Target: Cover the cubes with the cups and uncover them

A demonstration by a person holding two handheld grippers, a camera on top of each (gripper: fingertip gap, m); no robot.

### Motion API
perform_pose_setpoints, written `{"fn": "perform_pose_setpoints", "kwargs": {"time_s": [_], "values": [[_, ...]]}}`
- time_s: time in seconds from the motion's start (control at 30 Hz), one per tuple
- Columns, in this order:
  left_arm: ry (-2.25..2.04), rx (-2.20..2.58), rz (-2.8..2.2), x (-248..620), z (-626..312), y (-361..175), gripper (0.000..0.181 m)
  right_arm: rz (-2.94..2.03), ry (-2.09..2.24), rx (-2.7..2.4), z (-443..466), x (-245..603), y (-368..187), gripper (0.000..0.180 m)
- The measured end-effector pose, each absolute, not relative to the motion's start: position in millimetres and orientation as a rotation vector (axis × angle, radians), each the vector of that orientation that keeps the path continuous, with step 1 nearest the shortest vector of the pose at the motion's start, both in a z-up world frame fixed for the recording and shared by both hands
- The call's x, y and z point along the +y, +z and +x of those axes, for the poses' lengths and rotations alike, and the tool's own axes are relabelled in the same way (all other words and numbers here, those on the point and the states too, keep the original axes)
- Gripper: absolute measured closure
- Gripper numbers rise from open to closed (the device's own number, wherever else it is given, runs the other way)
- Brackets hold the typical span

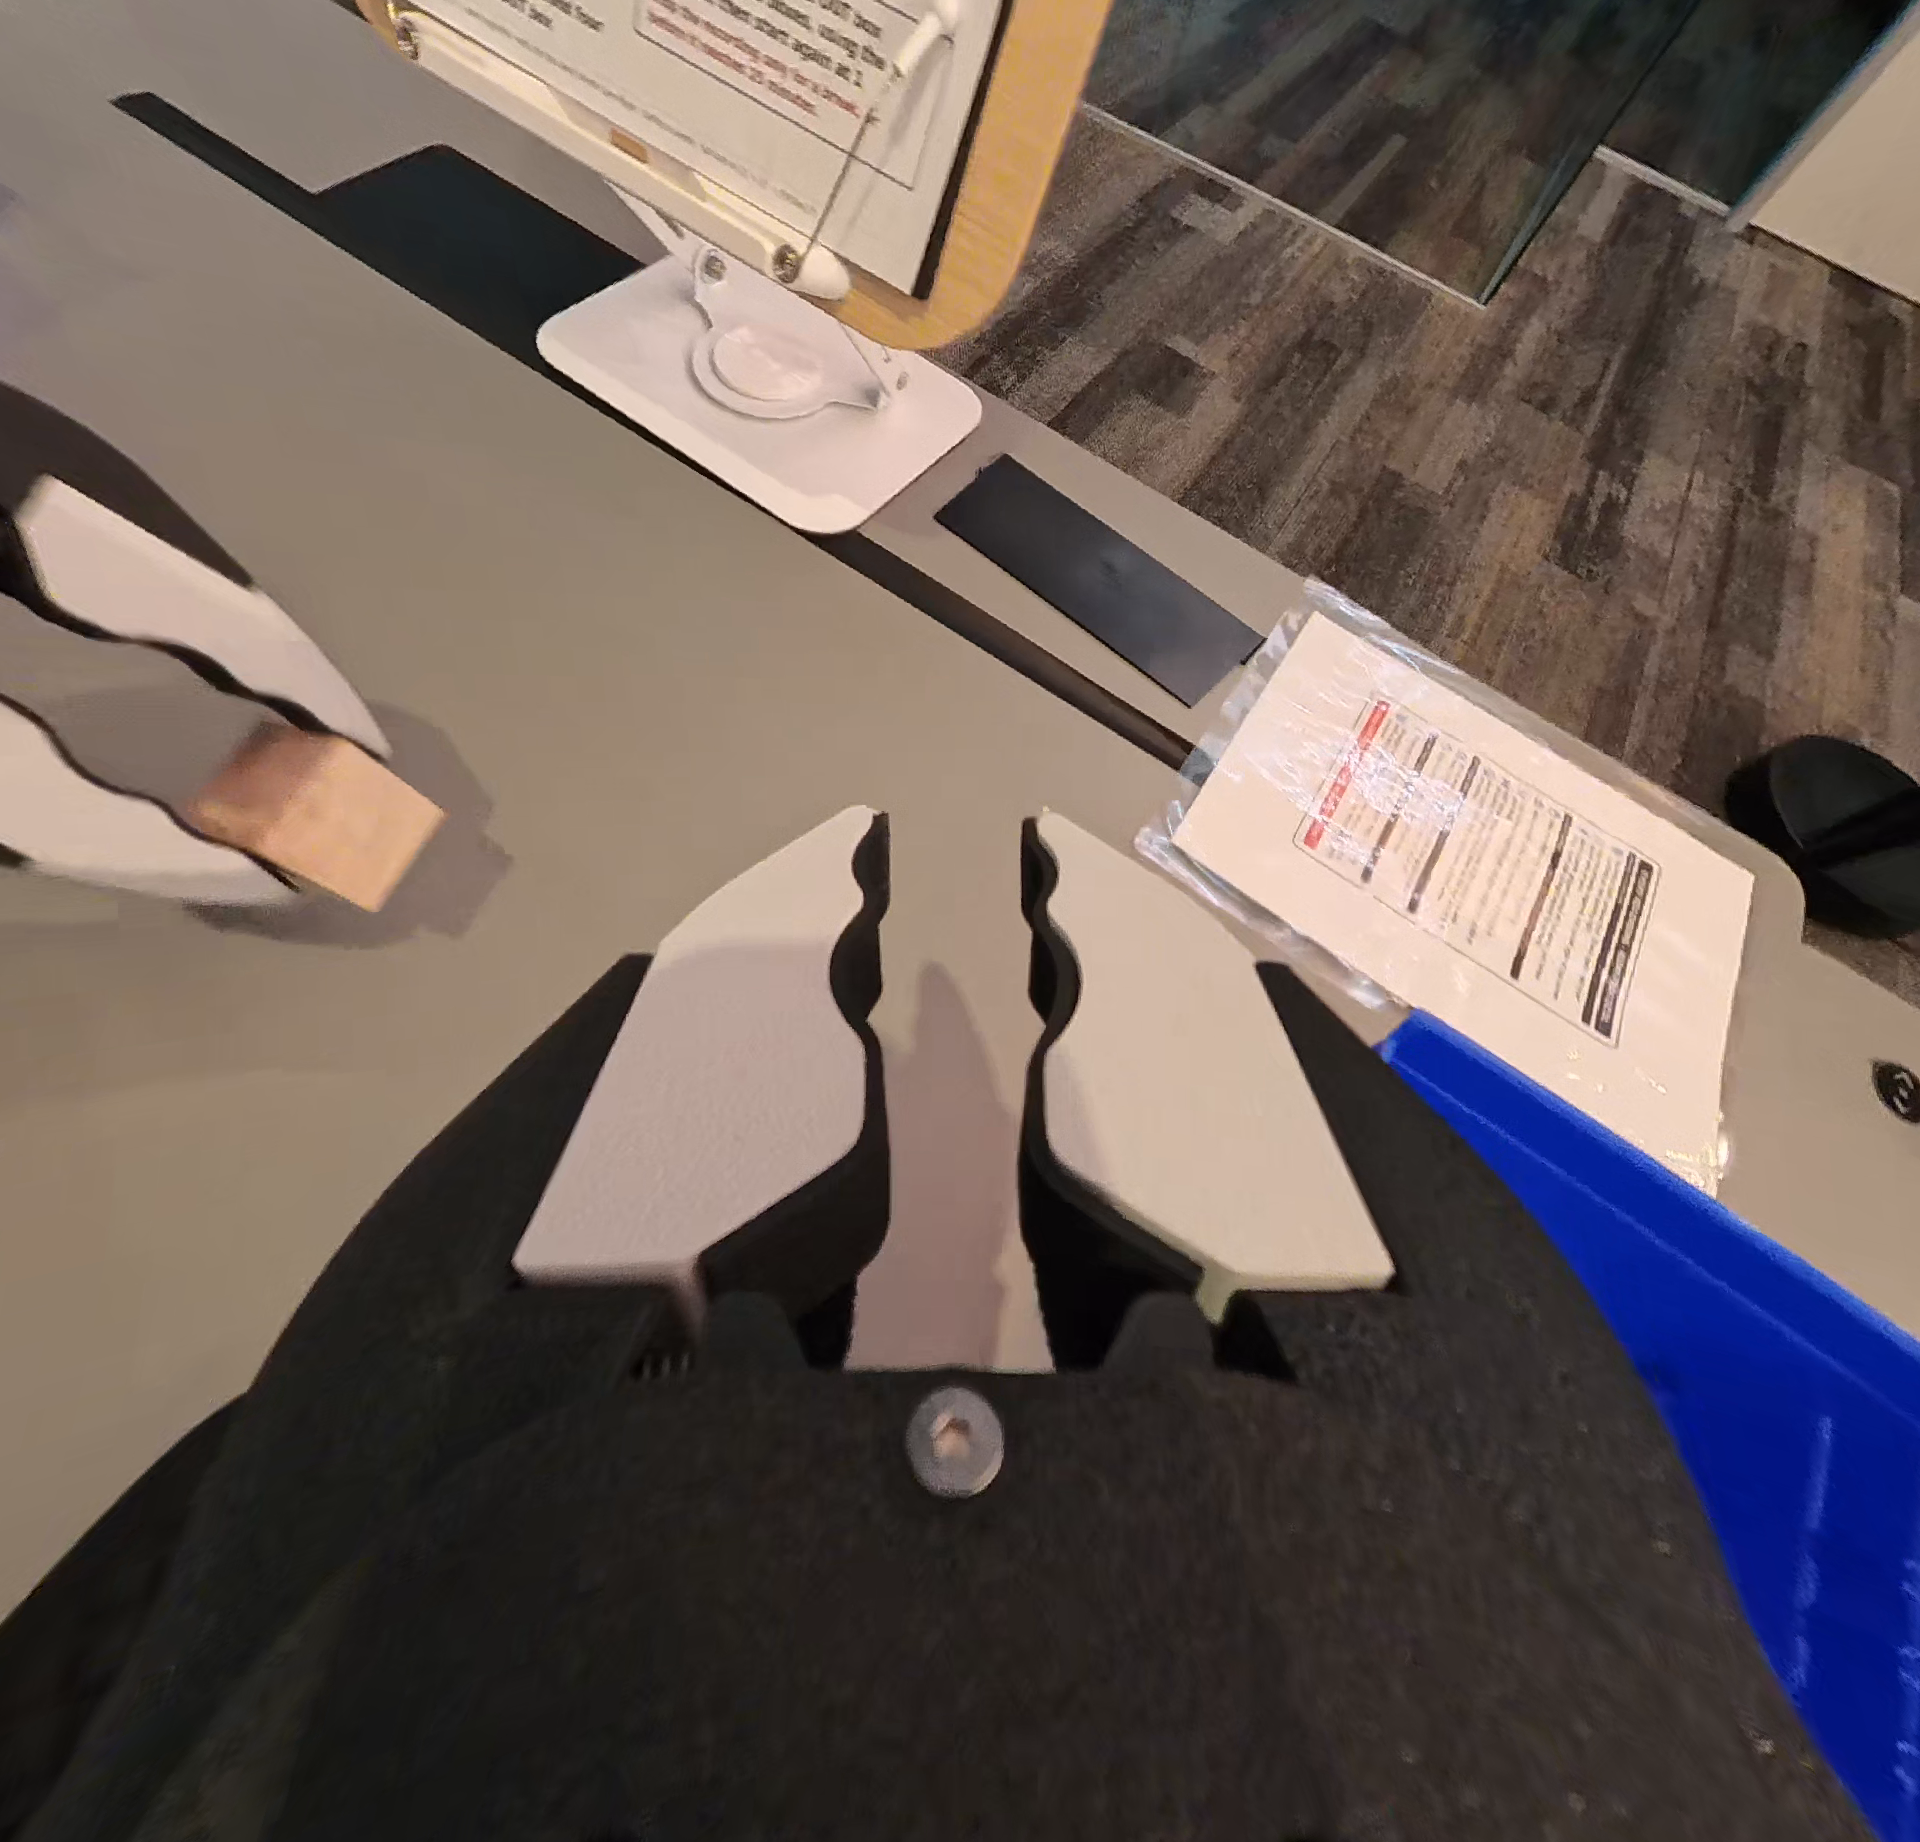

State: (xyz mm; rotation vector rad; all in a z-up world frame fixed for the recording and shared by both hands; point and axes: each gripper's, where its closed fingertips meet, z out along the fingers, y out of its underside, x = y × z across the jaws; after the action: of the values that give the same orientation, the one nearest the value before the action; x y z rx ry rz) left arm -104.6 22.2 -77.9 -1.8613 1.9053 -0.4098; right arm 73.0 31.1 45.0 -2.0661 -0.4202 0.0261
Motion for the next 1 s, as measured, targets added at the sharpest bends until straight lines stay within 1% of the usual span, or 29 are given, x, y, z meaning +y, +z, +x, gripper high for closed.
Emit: {"fn": "perform_pose_setpoints", "kwargs": {"time_s": [0.2,0.4,0.57,1.0], "values": [[-0.355,2.13,-1.718,17.9,-29.0,-103.5,0.137,-2.107,0.048,-0.364,95.0,18.7,32.2,0.156],[-0.294,2.213,-1.723,22.1,13.0,-117.1,0.137,-2.089,0.115,-0.285,113.8,1.5,27.8,0.156],[-0.247,2.281,-1.743,26.7,23.3,-125.6,0.137,-2.135,0.092,-0.22,133.5,-6.6,17.5,0.156],[-0.221,2.38,-1.727,29.3,28.3,-139.0,0.137,-2.145,0.123,-0.236,132.1,-4.5,11.0,0.156]]}}
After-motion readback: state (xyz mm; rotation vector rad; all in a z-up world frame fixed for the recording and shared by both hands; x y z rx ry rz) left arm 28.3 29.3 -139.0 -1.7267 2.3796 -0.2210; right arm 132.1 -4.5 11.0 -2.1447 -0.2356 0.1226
